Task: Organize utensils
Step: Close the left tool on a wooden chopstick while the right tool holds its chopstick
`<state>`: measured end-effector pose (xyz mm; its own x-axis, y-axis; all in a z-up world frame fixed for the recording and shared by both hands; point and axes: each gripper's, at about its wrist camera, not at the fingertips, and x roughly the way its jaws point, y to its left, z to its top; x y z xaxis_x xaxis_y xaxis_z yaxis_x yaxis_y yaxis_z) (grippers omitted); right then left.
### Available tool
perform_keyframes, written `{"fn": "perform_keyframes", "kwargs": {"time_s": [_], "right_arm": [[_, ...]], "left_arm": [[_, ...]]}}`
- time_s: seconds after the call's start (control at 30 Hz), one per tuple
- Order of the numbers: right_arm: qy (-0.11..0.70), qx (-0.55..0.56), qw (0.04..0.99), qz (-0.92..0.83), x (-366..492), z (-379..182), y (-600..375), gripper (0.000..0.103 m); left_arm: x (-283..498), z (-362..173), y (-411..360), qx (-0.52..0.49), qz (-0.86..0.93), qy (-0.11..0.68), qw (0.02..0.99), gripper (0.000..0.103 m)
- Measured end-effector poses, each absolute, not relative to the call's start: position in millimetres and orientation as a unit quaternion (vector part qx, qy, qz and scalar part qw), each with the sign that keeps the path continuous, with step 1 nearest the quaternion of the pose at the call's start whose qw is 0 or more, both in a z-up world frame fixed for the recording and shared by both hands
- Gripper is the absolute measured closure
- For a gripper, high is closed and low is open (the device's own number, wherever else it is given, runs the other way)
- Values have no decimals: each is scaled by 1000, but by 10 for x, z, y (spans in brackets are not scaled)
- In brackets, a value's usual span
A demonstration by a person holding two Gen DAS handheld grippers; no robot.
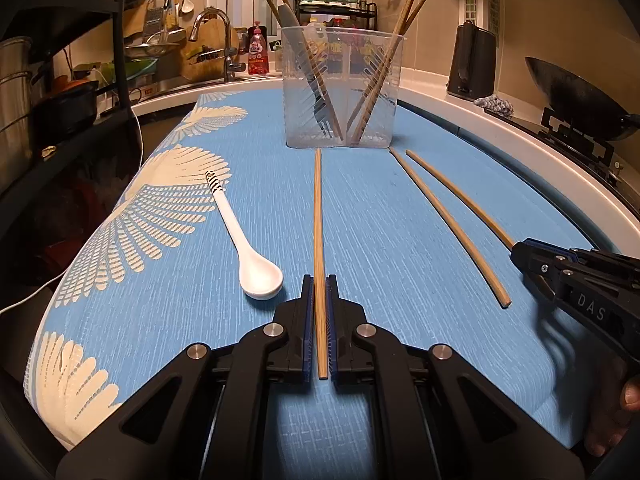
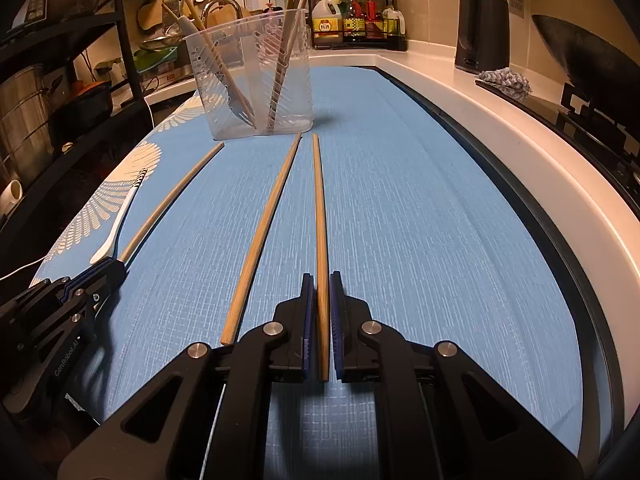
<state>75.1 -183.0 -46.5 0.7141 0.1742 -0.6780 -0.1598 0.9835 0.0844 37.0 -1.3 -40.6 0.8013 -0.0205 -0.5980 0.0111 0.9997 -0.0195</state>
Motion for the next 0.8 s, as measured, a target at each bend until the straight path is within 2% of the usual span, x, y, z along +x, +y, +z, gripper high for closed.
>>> {"fn": "perform_keyframes", "kwargs": {"time_s": [0.8], "right_arm": [[362, 4, 928, 86, 754, -472, -1781, 96]], "left_arm": [[391, -417, 26, -17, -3, 315, 949, 97]]}}
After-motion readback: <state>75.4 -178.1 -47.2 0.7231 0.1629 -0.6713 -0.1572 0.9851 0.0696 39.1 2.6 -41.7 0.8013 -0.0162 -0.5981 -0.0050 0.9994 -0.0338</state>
